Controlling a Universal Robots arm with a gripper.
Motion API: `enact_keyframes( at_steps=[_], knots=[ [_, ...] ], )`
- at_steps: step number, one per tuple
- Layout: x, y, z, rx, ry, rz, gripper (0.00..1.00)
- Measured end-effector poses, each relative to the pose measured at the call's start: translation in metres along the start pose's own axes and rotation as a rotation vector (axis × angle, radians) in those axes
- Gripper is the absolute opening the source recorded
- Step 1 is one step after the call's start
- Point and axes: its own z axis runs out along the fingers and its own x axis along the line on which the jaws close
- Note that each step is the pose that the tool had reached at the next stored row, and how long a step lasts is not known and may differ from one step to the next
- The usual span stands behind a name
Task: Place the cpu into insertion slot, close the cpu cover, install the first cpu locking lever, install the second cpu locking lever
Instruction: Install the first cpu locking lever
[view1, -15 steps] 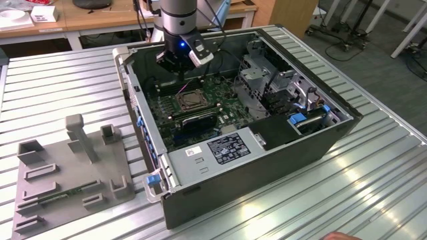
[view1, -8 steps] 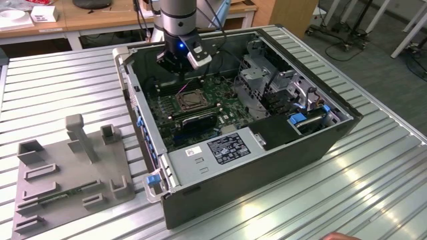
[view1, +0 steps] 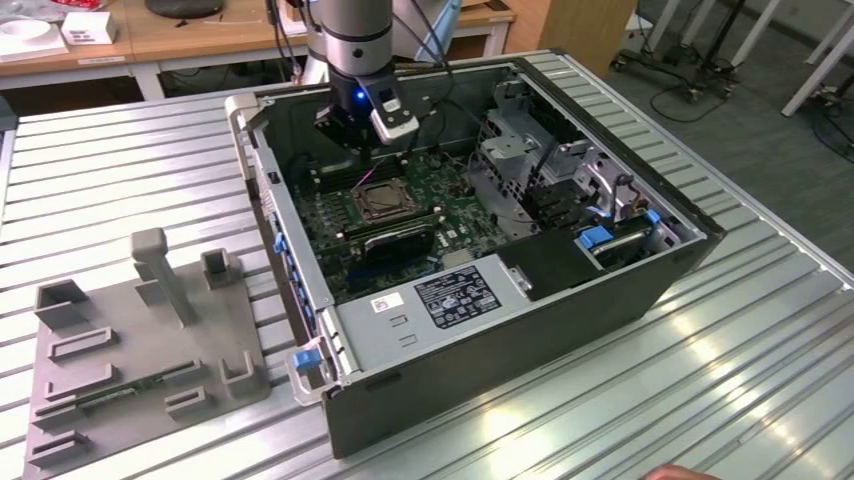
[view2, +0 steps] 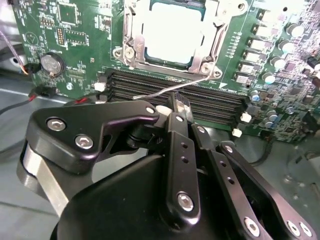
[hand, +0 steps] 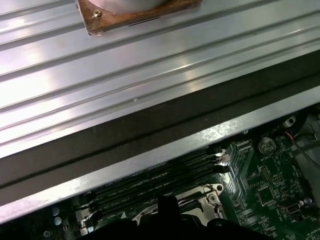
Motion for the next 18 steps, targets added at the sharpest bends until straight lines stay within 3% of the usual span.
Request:
enact_keyframes(
  at_steps=[18],
  knots=[
    [-0.0052, 0.0043, 0.0062, -0.0108, 0.0036, 0.005, 0.11]
  ],
)
